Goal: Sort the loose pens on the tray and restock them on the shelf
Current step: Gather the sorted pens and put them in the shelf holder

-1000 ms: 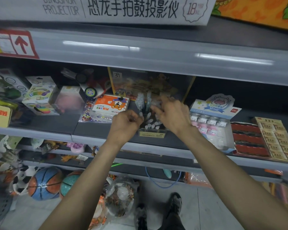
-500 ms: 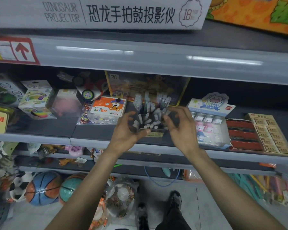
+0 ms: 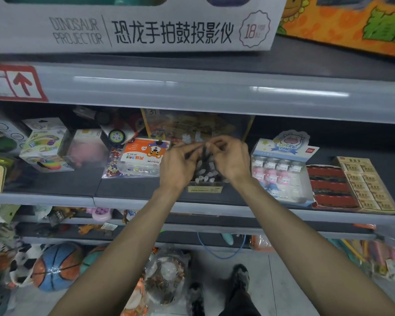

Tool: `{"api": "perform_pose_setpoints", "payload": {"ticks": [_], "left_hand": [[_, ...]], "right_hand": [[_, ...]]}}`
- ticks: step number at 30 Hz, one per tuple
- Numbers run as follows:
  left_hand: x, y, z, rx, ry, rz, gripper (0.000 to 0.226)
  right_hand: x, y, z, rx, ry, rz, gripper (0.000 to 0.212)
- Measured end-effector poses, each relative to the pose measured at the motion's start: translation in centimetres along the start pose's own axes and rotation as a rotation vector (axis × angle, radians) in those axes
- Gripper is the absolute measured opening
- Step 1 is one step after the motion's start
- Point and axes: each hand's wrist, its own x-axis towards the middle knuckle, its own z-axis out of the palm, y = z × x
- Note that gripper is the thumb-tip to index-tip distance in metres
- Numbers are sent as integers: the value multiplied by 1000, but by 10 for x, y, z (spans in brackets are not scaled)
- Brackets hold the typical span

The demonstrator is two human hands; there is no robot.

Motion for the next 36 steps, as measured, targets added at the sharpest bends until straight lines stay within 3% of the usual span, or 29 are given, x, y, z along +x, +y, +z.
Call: {"api": "perform_pose_setpoints", "payload": {"ticks": [7,11,14,17,20,23,27,36], "left_hand": [[-15,-4,-9,-201,-12,-66,25],[-36,-20,-29,-183,10,-156,29],[-48,-42,-34,-63,-89,-266,41],[-55,-57,-26,73,-305,-385,36],[-62,-59,-8,16,-415,-475,15],[-70,-51,6,-17,-370,-458,14],[-82,-44,10,-19,-380,-397,23],[-95,-45,6,120,-465,-361,23]], "right_hand": [[-11,14,-4,23,7,-97,20],[-40,32,-21,9,83,-158,25],[-64,55,-24,37,52,-7,40],[-82,71,-14,1,-140,204,57],[-90,70,-1,-16,-332,311,39],[-95,63,9,33,-343,314,21],[-103,60,13,40,-306,289,28],[-126,65,2,11,-290,257,23]]}}
